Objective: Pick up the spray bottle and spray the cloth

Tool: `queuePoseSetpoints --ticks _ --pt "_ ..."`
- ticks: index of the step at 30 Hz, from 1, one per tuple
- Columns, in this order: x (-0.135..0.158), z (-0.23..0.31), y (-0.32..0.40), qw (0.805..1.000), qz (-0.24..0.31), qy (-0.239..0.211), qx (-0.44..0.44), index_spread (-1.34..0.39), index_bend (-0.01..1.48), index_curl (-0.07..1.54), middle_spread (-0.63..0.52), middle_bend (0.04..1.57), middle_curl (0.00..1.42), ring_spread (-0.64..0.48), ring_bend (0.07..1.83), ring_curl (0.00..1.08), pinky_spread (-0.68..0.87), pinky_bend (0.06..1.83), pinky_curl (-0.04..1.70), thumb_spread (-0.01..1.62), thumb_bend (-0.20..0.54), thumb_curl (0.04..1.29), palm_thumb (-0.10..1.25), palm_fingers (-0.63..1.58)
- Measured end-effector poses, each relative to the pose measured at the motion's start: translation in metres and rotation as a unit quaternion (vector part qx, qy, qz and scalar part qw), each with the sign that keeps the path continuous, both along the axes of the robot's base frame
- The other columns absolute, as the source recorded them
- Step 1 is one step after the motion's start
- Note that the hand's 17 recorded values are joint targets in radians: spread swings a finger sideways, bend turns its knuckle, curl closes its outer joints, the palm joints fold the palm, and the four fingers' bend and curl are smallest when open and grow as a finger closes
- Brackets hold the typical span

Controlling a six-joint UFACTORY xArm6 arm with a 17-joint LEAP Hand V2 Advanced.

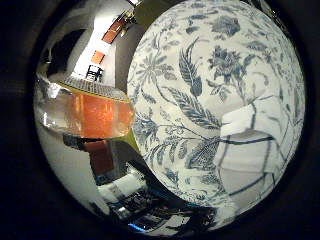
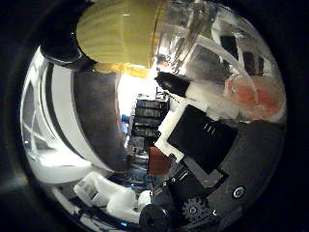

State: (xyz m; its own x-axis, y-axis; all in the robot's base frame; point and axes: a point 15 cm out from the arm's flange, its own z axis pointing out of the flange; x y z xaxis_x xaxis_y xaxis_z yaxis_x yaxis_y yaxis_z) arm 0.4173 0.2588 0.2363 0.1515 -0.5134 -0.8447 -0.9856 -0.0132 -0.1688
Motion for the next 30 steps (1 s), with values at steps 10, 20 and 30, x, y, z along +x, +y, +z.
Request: queuePoseSetpoints --ticks 10,20,30 --pt "0.01 -0.028 0.011 1.0 0.023 0.004 -0.007 -0.17 1.24 0.7 -0.08 1.41 0.63 -0.21 1.35 0.78 -0.23 1.04 1.3 1.15 -0.014 0.48 1.0 1.15" --pt "0.003 -0.032 0.018 0.998 0.052 -0.012 -0.013 -0.24 0.85 0.62 -0.09 1.23 0.56 -0.18 1.24 0.62 -0.37 0.93 0.95 1.08 -0.024 0.48 0.91 1.12" --pt "-0.008 -0.031 0.022 0.995 0.1 -0.003 -0.01 -0.37 0.34 0.58 -0.18 0.95 0.53 -0.24 1.21 0.56 -0.4 0.77 0.84 1.04 -0.023 0.48 0.82 0.47"
